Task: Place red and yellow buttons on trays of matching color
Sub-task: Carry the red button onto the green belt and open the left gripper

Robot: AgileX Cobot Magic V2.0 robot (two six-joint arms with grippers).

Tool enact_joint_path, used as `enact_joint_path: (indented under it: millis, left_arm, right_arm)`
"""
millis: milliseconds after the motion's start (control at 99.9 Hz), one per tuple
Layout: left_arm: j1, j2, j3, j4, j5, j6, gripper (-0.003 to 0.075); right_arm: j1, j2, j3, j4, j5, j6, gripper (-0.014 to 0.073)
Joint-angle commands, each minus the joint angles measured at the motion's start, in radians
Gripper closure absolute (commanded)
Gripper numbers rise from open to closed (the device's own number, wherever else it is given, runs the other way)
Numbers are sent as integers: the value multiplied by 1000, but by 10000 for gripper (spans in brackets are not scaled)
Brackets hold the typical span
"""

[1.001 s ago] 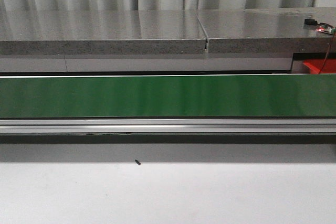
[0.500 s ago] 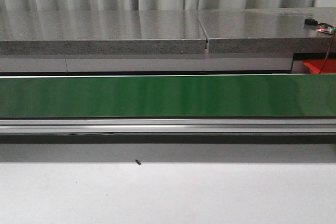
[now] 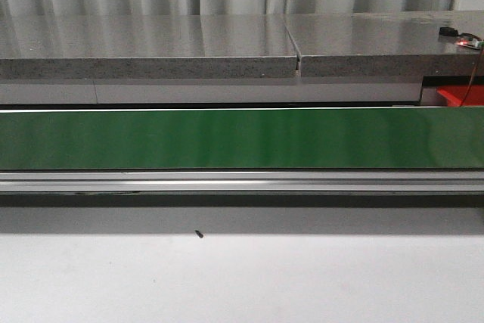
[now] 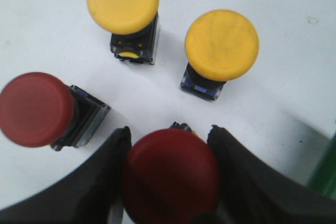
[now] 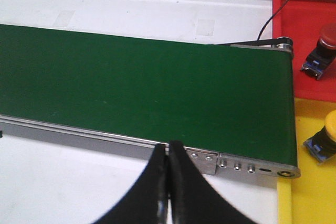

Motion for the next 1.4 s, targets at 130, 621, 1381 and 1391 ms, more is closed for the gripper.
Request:
enact_joint_path:
  millis: [130, 621, 1381, 1391]
  left_arm:
    - [-15, -204, -31, 1, 56, 2, 679]
    - [-221, -339, -10, -8, 159, 27, 679]
    - [-258, -230, 94, -50, 62, 27, 678]
    - [-258, -230, 94, -50, 62, 27, 678]
  right_arm:
    - [0, -4, -28, 13, -63, -9, 662]
    - [0, -4, -28, 13, -63, -9, 662]
    - [0, -4, -28, 13, -63, -9, 662]
    - [0, -4, -28, 13, -63, -9, 662]
